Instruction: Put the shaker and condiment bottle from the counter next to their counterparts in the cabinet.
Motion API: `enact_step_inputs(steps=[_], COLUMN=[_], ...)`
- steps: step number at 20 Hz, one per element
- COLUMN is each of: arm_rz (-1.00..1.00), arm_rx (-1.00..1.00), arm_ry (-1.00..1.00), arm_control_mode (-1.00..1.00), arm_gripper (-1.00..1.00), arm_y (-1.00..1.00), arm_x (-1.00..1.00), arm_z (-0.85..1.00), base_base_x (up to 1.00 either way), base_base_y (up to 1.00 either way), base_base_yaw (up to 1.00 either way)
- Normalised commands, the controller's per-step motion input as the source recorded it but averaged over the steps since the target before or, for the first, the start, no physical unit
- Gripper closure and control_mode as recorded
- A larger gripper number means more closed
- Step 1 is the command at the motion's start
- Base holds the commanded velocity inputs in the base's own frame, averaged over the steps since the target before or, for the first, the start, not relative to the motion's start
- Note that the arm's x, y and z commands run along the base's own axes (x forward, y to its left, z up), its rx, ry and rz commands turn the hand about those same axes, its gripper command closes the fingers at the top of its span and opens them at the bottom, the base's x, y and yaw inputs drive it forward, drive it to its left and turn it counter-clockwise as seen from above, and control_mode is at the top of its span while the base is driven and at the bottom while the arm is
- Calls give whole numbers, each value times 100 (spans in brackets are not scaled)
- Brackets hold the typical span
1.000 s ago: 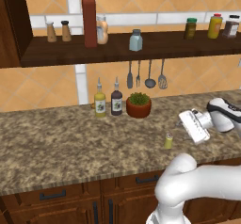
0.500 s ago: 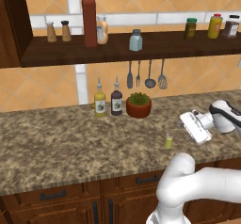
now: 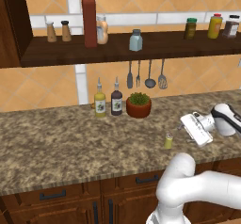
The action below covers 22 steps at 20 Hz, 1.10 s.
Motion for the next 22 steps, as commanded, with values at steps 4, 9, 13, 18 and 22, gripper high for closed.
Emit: enact_step_inputs(steps=[4, 9, 13, 18, 22], arm_rz=[0, 0, 0, 0, 0], arm_rx=[0, 0, 0, 0, 0], arm_ry=[0, 0, 0, 0, 1], arm_control_mode=[-100, -100, -100, -100, -100], arm_gripper=[-100, -100, -100, -100, -100], arm_y=[14, 12, 19, 20, 9], arm_x=[-9, -10, 0, 0, 0], arm_z=[-12, -8, 0, 0, 0], base_base_x=[0, 0, 0, 0, 0], base_base_y=[0, 0, 0, 0, 0], base_base_yaw=[0, 0, 0, 0, 0])
